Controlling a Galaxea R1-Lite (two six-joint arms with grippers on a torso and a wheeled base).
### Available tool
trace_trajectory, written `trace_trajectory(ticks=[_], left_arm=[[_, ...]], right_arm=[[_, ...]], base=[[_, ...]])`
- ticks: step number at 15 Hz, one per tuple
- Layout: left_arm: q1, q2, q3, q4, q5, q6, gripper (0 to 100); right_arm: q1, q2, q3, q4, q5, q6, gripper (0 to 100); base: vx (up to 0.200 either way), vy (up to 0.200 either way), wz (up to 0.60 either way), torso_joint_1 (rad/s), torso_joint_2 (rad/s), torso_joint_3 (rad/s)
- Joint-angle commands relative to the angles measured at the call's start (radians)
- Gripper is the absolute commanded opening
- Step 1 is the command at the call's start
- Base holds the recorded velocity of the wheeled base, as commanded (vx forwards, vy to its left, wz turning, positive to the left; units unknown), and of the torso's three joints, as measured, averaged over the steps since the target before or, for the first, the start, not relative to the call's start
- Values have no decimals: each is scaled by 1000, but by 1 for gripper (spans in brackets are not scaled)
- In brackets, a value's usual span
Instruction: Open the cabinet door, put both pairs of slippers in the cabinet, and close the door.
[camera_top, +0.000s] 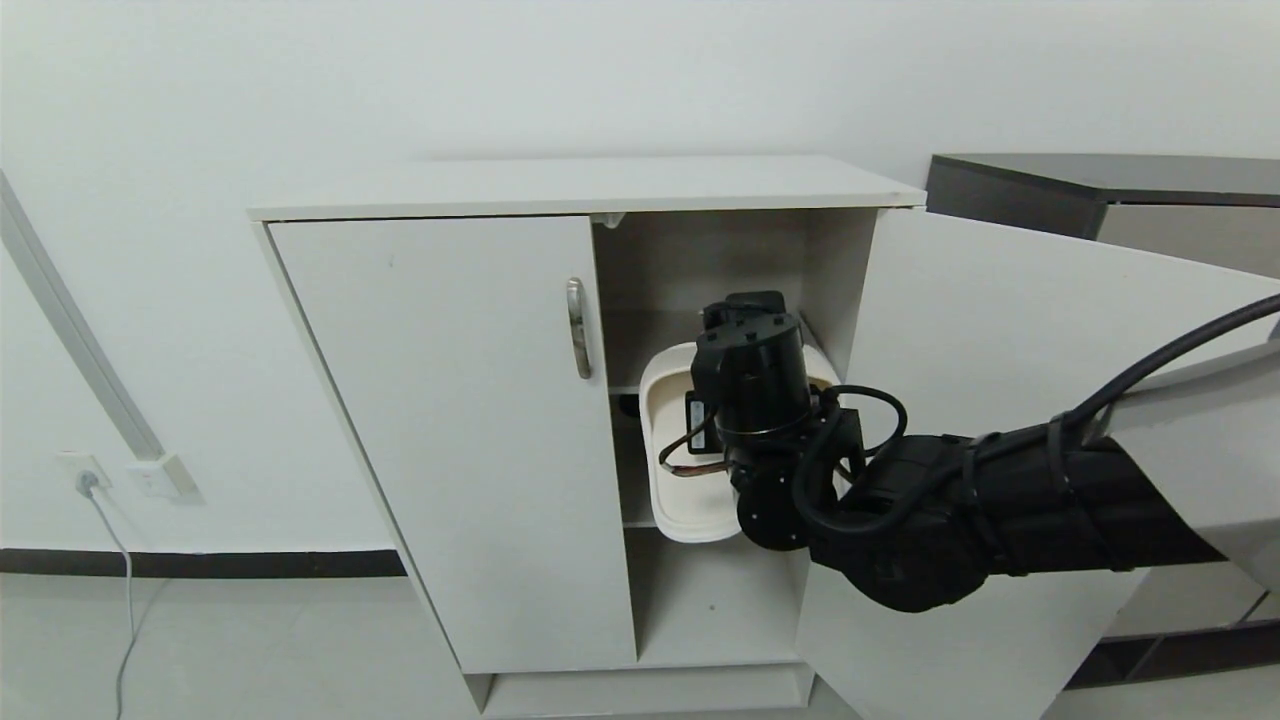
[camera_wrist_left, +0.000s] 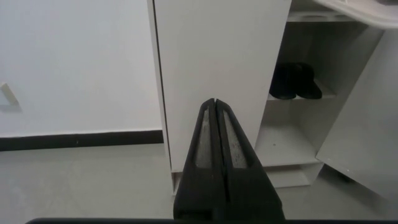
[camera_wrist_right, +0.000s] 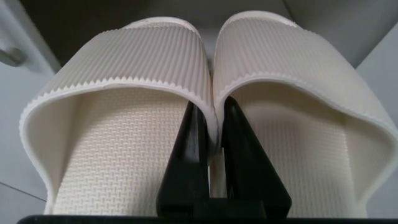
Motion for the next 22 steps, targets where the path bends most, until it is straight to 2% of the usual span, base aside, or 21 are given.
trace_trajectory(ticks=[1,12,17,22], left_arm=[[0,0,0,0,0,0,0],[0,0,0,0,0,-2,0],[0,0,0,0,0,0,0],[0,0,0,0,0,0,0]], right_arm=[[-2,9,1,-2,2,-1,0],[-5,7,18,-3,0,-1,0],[-40,18,-17,0,71,-2,0],[-100,108,-160,46,123,-5,0]], base=[[200,0,0,2,-2,2],[200,0,0,3,4,4],[0,0,0,0,0,0],[0,0,0,0,0,0]])
